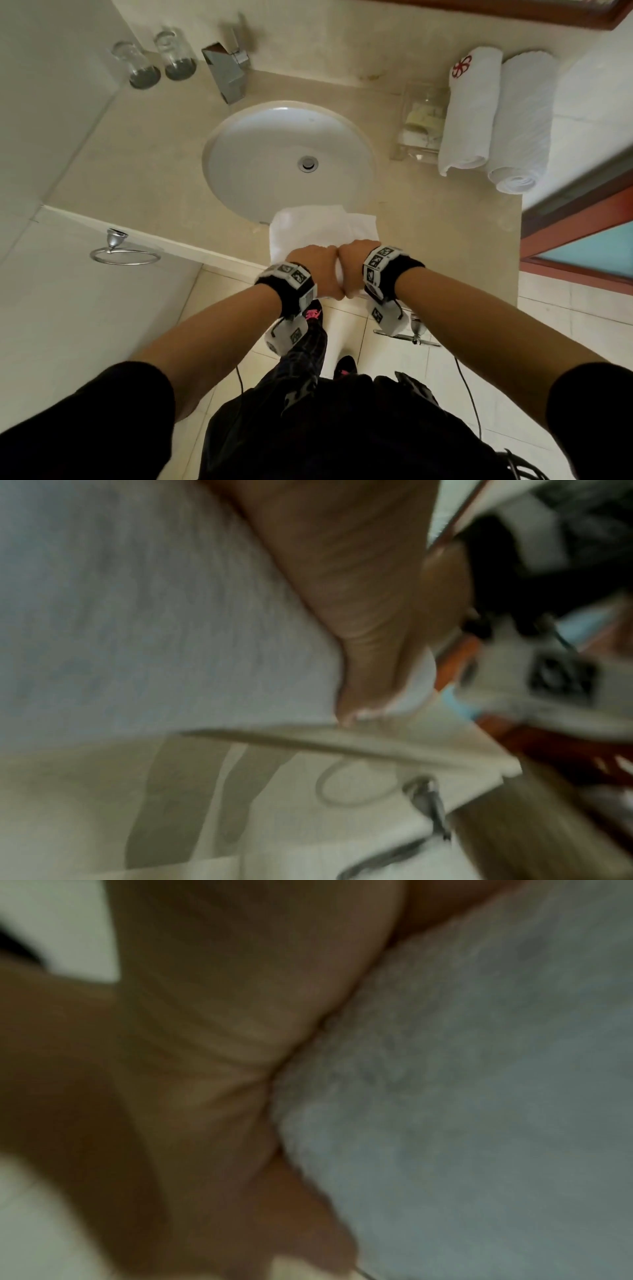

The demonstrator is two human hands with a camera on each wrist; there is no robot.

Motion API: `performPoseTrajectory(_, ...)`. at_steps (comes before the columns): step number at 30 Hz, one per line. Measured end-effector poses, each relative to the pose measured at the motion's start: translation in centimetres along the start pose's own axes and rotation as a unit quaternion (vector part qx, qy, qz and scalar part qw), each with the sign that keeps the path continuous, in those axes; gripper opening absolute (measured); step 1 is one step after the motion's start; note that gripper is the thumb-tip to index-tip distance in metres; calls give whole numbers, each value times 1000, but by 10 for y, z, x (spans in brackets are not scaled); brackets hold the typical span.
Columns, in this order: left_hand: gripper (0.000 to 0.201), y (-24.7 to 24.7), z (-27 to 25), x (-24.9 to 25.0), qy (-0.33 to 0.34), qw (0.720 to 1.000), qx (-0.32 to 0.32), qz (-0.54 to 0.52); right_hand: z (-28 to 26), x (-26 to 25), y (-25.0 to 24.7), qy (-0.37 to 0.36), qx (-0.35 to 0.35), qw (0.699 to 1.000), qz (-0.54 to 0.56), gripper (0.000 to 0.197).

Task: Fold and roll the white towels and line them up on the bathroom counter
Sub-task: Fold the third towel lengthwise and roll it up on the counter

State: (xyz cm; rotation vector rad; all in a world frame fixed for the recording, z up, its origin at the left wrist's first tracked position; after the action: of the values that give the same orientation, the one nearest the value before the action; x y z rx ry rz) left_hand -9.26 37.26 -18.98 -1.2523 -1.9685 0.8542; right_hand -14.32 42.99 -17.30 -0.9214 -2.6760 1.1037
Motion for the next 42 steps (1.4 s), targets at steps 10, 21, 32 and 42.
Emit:
performPoseTrajectory(10,54,-2,-3,-10,11,999,-31,-25,4,-11,1,-5,-69,997,45,35)
performPoseTrajectory(21,59,-6,-3,-9,-19,1000,21,0,3,-9,-9,-4,26,999,-24,50)
performPoseTrajectory(32,57,-18,-2,-10,29,998,14,63,5,-14,0,10,47,998,-43,54)
performPoseTrajectory(42,64,-14,1,-10,27,997,-15,74,1,2,-3,-6,55,998,21,66)
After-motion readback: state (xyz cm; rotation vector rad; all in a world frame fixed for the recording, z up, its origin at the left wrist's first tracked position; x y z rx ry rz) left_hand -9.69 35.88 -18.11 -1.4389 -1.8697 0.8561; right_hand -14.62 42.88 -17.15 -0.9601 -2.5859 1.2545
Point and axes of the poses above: each hand's wrist, its own z-axis towards the middle knuckle, its own y-axis out of the palm, x = y × z, the point moved 7 cm from there along z, towards the middle knuckle, and after that the axes turned 1 degree about -x, right-handed, at the moved point
